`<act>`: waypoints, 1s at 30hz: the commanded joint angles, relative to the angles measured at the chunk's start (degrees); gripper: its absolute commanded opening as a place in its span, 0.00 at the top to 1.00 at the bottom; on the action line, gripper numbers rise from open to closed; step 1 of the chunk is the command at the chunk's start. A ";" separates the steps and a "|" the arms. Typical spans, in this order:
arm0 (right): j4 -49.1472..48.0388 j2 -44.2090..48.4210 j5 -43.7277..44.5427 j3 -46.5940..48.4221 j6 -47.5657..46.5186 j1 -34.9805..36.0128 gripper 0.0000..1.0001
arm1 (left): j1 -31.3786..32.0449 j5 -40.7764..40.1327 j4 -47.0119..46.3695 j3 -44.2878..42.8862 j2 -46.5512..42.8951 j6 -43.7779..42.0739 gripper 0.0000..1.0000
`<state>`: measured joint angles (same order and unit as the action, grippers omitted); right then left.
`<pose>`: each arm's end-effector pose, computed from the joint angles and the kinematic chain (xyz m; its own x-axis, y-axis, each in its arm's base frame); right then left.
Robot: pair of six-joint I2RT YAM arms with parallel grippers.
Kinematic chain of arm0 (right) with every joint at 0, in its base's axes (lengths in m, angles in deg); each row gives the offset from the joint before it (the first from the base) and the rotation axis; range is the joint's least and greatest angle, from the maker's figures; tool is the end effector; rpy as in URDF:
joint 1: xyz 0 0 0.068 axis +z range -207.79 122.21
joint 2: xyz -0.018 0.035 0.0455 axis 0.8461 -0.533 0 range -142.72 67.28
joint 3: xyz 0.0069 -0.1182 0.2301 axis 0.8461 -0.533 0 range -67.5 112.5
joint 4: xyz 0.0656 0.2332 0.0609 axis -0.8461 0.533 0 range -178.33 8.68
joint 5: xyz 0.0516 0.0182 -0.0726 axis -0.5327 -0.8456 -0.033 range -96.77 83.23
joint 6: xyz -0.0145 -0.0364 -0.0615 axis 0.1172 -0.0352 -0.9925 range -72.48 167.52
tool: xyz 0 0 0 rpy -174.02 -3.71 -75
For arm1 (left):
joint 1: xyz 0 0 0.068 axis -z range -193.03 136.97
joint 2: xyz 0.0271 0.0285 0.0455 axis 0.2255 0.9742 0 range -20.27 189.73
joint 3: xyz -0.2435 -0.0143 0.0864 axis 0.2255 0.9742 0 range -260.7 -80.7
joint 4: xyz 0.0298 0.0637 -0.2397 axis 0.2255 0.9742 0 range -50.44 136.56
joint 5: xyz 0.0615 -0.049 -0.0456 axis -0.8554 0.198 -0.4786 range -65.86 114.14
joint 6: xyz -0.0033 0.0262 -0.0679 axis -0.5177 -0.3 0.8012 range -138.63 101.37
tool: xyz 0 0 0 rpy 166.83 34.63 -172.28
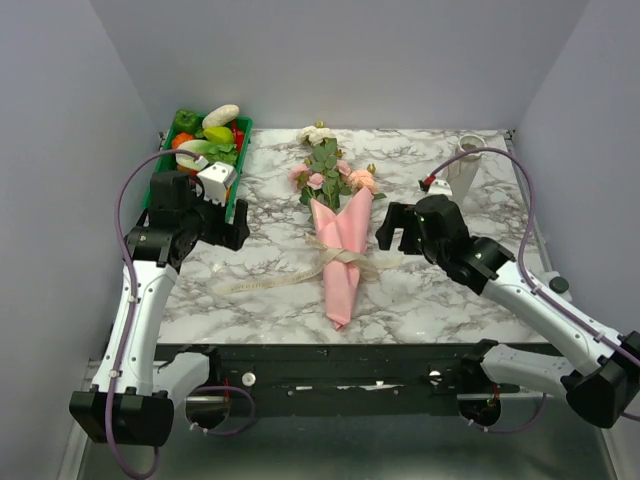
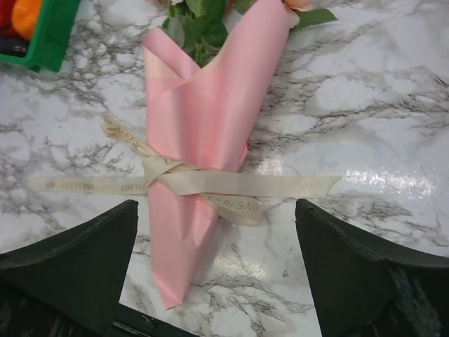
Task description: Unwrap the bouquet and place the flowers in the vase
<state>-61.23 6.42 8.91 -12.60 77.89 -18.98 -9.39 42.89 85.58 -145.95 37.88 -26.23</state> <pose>0.2028 0.1419 0.2947 -0.5827 0.1562 -0.7976 -0.1533 0.9426 0.2965 0.2122 -0.0331 0.3311 -0.5805 0.1624 -0.7979 0.3898 0.9158 -0.0972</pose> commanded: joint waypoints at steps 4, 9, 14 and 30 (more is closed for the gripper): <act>5.95 -4.09 5.15 0.57 7.15 -0.22 0.00 | 5.74 3.50 -2.68 2.06 2.22 -2.95 0.01; 6.22 -8.30 2.69 -1.01 10.84 -1.80 0.02 | 10.59 2.61 -5.67 3.73 5.13 -4.44 0.01; 7.63 -10.51 -0.30 -2.07 16.65 -4.09 0.06 | 12.62 5.43 -8.05 5.31 10.66 -7.78 0.01; 10.79 4.51 1.45 -9.19 21.84 -4.18 0.08 | 26.59 2.53 -19.73 8.39 30.35 -13.32 0.01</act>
<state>-53.91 8.22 8.60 -20.84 97.65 -23.03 14.56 47.48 70.91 -139.26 65.53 -37.61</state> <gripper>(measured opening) 0.919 0.988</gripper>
